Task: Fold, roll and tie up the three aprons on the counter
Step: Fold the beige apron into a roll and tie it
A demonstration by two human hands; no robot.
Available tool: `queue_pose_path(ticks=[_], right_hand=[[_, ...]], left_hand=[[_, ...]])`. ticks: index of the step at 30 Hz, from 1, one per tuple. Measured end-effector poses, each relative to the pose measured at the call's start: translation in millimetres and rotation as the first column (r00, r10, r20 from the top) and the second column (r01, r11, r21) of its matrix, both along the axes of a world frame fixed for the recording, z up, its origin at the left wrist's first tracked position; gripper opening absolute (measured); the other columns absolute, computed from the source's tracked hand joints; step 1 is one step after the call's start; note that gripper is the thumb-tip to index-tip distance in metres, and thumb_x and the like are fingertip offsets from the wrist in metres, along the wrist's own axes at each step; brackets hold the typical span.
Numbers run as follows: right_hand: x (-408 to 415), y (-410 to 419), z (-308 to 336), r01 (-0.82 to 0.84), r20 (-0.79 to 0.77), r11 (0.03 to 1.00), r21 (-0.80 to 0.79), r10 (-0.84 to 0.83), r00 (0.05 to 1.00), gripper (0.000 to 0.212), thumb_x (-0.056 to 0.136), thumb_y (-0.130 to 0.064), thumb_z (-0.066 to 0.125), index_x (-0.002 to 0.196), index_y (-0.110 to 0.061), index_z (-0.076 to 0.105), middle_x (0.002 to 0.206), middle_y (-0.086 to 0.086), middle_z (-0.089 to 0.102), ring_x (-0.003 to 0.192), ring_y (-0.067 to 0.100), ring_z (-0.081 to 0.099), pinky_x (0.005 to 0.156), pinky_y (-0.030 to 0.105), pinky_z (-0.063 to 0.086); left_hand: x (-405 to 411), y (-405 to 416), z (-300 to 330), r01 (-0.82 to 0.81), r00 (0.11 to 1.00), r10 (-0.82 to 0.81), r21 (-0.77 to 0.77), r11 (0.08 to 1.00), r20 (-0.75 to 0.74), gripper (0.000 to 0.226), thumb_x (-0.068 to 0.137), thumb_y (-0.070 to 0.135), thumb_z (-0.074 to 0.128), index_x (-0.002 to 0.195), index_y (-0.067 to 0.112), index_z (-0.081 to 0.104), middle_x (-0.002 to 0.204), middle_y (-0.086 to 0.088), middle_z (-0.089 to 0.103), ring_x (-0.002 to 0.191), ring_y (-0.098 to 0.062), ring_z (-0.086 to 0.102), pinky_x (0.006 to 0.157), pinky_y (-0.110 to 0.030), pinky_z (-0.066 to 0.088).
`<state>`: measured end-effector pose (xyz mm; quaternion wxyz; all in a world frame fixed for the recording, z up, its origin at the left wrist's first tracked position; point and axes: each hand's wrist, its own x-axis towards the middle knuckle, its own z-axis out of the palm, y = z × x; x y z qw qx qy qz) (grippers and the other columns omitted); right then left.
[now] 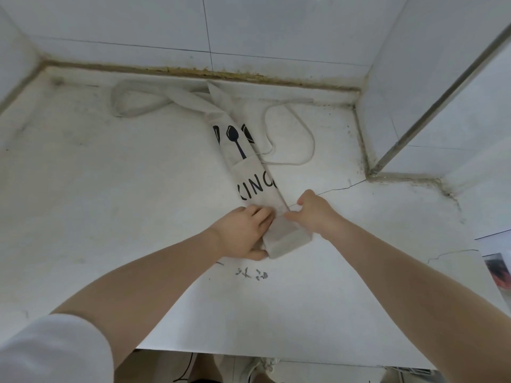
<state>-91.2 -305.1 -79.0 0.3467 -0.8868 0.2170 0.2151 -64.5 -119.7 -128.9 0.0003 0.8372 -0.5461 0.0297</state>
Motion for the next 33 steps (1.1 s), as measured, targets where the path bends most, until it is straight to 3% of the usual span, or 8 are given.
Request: queue_pose_path(ticks=[4,10,14,19,23,28,30,33], right_hand=[[0.9,2.4,12.5,0.021,-0.209,0.966,0.259,0.035,0.977,0.038,0.089,-0.024,0.062,0.117,-0.011,0.041,0.083,-0.002,0.049,0.070,0.011,0.050,0.054,0.021,0.041],[3.1,6.2,1.4,0.012,-0.092,0.965,0.260,0.012,0.996,0.043,0.090,-0.022,0.058,0.127,-0.022,0.038,0.089,-0.003,0.050,0.076,0.012,0.048,0.059,0.025,0.038],[9.6,7.3,4.9,0.062,-0.156,0.952,0.301,-0.015,0.988,0.028,0.088,-0.015,0.063,0.106,-0.015,0.042,0.082,-0.001,0.047,0.068,0.009,0.043,0.055,0.023,0.035],[14.4,4.0,7.7,0.173,-0.173,0.909,0.380,-0.114,0.978,0.019,0.093,-0.025,0.055,0.105,-0.022,0.040,0.083,0.005,0.046,0.067,0.017,0.044,0.053,0.025,0.036],[24.2,-8.8,15.8,0.204,-0.231,0.799,0.566,-0.084,0.969,0.035,0.097,-0.046,0.038,0.095,-0.016,0.055,0.076,0.010,0.058,0.050,0.017,0.044,0.046,0.022,0.032],[36.1,0.9,6.6,-0.055,-0.082,0.964,0.261,0.079,0.994,0.035,0.089,-0.035,0.060,0.061,-0.016,0.049,0.061,0.000,0.052,0.050,0.012,0.043,0.047,0.020,0.029],[42.3,6.7,-0.5,-0.048,-0.032,0.985,0.168,0.054,0.998,0.045,0.088,-0.040,0.061,0.055,-0.015,0.045,0.057,-0.001,0.048,0.052,0.013,0.043,0.051,0.022,0.031],[50.3,15.8,-4.8,-0.091,-0.036,0.991,0.098,0.095,0.995,0.050,0.087,-0.039,0.062,0.050,-0.017,0.037,0.052,-0.001,0.037,0.051,0.014,0.037,0.049,0.025,0.026]], left_hand=[[-0.4,1.9,-5.3,0.032,0.999,-0.031,-0.019,0.999,0.022,0.072,0.075,0.060,0.038,0.111,0.004,0.065,0.108,-0.007,0.062,0.081,-0.021,0.059,0.061,-0.025,0.053],[0.7,8.7,-4.3,0.036,0.993,-0.047,-0.113,0.993,-0.105,0.095,0.068,0.066,0.048,0.141,0.008,0.029,0.136,-0.011,0.047,0.107,-0.029,0.059,0.082,-0.033,0.055],[-9.5,2.5,-5.7,0.006,0.999,-0.010,-0.107,0.994,-0.034,0.084,0.065,0.072,0.041,0.117,0.007,0.054,0.111,-0.006,0.061,0.093,-0.028,0.063,0.074,-0.032,0.057],[-7.4,-6.9,1.2,-0.156,0.967,0.118,-0.158,0.975,-0.226,0.055,0.074,0.047,0.046,0.106,0.005,0.063,0.089,-0.008,0.066,0.078,-0.028,0.065,0.062,-0.028,0.053],[7.4,2.6,17.3,-0.601,0.650,0.355,-0.169,0.781,-0.672,0.029,0.097,0.033,0.041,0.106,0.010,0.055,0.080,-0.003,0.058,0.074,-0.025,0.056,0.065,-0.030,0.038],[28.4,-0.5,23.4,-0.787,0.233,0.205,-0.060,0.613,-0.951,0.026,0.098,0.037,0.040,0.098,0.013,0.050,0.073,0.004,0.053,0.070,-0.016,0.051,0.068,-0.029,0.039],[33.8,-3.9,22.5,-0.815,0.214,0.233,-0.042,0.578,-0.949,0.026,0.099,0.039,0.037,0.088,0.019,0.050,0.072,0.008,0.053,0.074,-0.016,0.051,0.068,-0.026,0.039],[33.8,-6.7,23.1,-0.843,0.323,0.356,-0.095,0.529,-0.877,0.032,0.098,0.032,0.043,0.067,0.021,0.045,0.062,0.006,0.049,0.065,-0.018,0.048,0.057,-0.024,0.036]])
